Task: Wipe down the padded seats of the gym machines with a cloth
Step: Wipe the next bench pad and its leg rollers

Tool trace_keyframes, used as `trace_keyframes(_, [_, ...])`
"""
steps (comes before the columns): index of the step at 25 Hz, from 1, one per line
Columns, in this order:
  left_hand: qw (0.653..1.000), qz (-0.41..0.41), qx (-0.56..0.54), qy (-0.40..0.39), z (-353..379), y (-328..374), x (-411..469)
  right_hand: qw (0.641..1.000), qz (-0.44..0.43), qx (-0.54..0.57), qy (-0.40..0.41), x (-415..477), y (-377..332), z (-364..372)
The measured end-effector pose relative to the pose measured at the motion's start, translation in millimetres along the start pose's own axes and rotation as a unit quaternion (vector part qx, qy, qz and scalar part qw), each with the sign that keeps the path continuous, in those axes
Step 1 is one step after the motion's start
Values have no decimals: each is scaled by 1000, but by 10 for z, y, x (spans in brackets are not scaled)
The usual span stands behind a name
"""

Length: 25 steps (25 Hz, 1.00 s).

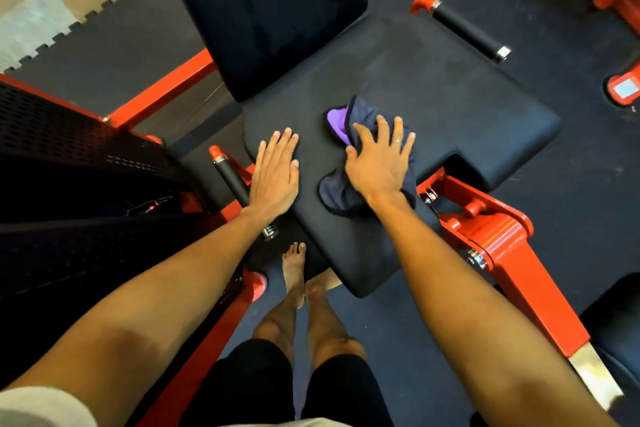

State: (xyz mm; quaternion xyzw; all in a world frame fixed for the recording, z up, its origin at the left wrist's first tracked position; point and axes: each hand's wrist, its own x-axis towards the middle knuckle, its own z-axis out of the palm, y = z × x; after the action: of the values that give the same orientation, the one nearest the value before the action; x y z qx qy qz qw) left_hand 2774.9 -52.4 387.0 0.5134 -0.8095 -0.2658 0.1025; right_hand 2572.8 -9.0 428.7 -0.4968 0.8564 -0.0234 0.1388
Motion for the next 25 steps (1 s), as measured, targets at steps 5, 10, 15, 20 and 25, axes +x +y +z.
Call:
trace_keyframes(5, [1000, 7, 5, -15, 42, 10, -99, 994, -110, 0, -2, -664, -324, 190])
trace_keyframes(10, [1000, 20, -9, -11, 25, 41, -182, 987, -157, -23, -12, -876, 241, 18])
trace_keyframes(15, [998, 8, 33, -44, 12, 116, -129, 1000, 11, -13, -2, -568, 91, -57])
trace_keyframes(20, [995, 19, 42, -85, -28, 156, -190, 992, -123, -5, -39, -1249, -52, 15])
trace_keyframes(25, [995, 25, 40, -88, 1, 275, -337, 991, -131, -18, 13, -1489, 712, -131])
